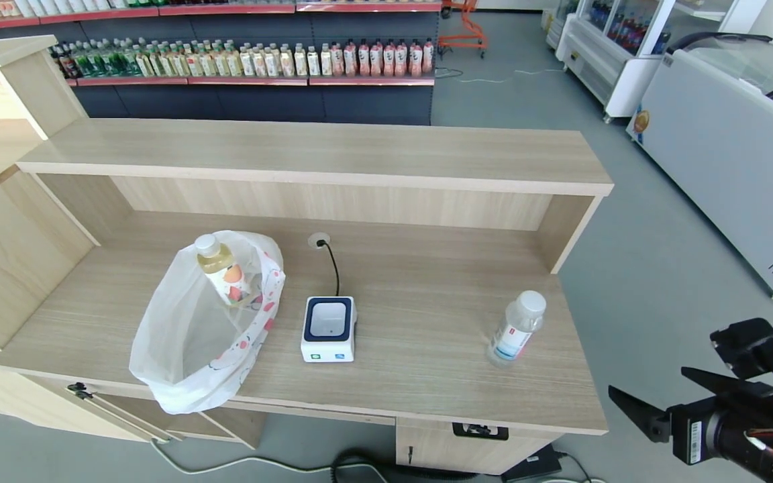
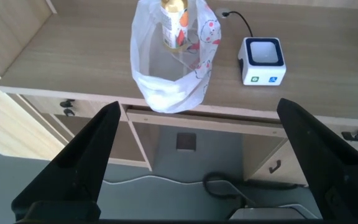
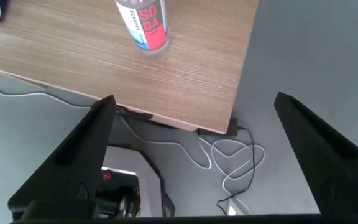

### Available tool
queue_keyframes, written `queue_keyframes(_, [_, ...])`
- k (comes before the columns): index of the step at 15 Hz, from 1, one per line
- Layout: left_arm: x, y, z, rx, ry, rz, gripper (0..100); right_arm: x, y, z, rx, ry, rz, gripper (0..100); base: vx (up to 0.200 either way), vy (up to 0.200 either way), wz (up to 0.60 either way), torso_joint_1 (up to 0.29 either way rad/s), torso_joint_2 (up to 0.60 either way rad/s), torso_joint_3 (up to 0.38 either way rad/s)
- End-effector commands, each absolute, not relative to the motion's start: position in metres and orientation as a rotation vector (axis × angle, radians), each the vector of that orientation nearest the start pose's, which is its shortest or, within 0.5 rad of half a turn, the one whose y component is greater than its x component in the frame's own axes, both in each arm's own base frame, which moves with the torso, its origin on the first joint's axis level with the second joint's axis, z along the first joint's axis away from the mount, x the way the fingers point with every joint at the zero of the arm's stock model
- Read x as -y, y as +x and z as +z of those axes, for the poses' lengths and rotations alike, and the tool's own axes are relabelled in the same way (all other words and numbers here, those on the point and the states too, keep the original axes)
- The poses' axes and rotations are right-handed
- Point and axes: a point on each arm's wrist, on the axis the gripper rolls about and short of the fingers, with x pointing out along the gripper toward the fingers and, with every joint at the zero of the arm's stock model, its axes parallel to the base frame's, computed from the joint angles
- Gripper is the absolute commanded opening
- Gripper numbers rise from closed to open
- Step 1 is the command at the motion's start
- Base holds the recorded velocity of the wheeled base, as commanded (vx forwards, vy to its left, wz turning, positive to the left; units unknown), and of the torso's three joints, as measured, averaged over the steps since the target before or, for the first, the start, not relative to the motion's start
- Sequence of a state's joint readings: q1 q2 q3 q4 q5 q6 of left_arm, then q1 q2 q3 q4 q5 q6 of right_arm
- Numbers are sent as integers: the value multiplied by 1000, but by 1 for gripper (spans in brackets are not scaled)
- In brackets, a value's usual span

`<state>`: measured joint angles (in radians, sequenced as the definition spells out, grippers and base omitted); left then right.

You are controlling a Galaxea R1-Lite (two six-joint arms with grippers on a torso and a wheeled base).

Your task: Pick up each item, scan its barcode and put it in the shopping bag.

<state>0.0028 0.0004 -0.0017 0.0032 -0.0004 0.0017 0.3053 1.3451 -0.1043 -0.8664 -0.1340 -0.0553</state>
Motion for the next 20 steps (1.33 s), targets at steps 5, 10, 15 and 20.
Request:
queue_keyframes(5, [0,-23,76,-2,2,3,100,-66,205,63,-421,-219,205,100,0,0,0,0,0,0])
queue_keyframes(10, [0,-23,76,-2,2,3,100,-76,233,44,-379,-274,219,100,0,0,0,0,0,0])
queue_keyframes(15, [0,-23,76,-2,2,3,100,-80,245,40,-344,-269,223,100,0,0,0,0,0,0])
queue_keyframes(20, [0,-23,76,-2,2,3,100,-91,265,41,-283,-260,238,100,0,0,0,0,0,0])
